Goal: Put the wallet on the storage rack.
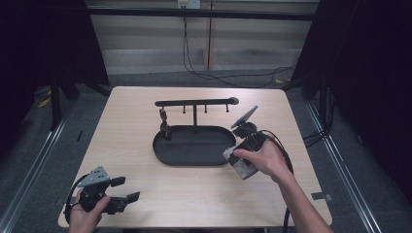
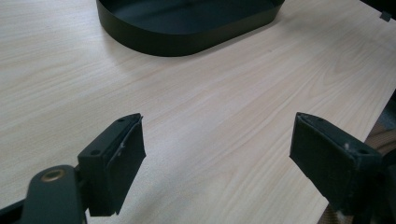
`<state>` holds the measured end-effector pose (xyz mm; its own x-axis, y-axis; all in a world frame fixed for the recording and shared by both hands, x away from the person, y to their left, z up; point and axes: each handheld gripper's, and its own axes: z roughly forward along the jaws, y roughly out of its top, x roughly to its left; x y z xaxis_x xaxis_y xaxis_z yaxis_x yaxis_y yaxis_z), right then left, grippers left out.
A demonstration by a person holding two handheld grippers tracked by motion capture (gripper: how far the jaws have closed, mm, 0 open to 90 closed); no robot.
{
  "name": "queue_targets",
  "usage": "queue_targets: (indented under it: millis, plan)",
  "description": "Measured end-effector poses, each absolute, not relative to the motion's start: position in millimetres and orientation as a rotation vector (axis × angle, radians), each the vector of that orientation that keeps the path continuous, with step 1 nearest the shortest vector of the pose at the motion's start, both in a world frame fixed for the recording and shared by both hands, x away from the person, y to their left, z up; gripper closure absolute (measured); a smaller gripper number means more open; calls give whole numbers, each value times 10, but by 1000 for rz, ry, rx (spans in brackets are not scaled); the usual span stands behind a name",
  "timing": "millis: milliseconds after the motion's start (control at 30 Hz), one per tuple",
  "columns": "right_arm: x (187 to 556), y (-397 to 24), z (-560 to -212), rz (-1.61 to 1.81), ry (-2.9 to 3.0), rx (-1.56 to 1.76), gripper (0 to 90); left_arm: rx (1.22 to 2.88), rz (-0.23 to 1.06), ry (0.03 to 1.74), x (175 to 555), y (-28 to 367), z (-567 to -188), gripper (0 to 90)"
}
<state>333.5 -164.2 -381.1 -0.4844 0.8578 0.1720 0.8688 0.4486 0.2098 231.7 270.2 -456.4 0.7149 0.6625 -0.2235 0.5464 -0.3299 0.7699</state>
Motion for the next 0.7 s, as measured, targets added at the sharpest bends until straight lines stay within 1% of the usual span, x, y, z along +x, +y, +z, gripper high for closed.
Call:
queue_targets:
  millis: [200, 700]
  plan:
    - [3443, -1605, -3786, -468, -2611, -1600, 345, 2009, 151, 926, 2320, 2705, -4568, 178]
    - [3639, -1673, -3828, -650, -2484, -1716, 346, 2016, 155, 922, 2320, 2699, -4574, 178]
